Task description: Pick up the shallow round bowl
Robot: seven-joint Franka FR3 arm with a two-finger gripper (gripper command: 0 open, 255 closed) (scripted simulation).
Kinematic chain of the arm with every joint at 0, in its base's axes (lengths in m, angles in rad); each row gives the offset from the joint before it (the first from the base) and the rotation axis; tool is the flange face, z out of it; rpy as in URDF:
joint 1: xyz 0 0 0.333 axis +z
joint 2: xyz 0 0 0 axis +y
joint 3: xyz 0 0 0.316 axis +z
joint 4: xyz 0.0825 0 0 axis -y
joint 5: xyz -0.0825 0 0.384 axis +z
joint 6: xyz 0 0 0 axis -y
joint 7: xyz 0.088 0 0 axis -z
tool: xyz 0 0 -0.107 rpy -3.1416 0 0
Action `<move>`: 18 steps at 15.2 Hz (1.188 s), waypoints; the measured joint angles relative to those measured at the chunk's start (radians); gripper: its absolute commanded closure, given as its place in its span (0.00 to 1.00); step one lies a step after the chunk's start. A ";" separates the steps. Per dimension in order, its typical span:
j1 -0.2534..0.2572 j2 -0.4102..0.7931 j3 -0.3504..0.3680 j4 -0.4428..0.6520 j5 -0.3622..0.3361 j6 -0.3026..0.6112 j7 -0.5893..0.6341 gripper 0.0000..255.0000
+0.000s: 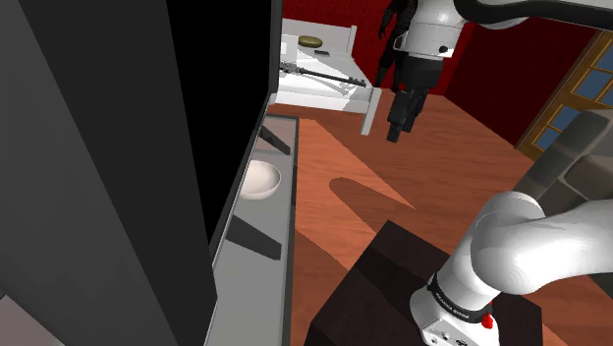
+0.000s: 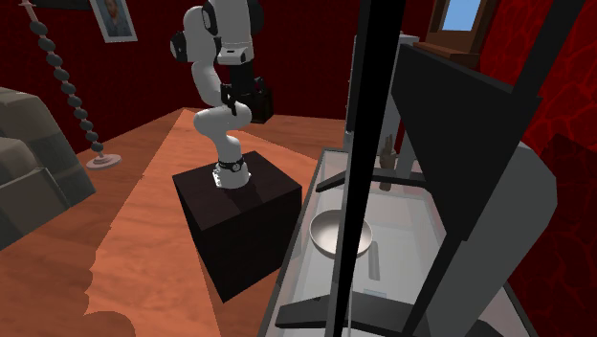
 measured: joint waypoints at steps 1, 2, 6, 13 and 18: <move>0.000 0.000 0.000 0.000 0.000 0.000 0.000 0.00; 0.000 0.012 0.000 -0.003 0.001 0.015 0.000 0.00; 0.002 0.107 -0.004 -0.024 0.004 0.138 -0.005 0.00; 0.011 0.335 -0.008 0.008 0.018 0.349 -0.010 0.00; 0.018 0.517 -0.011 0.074 0.032 0.477 -0.017 0.00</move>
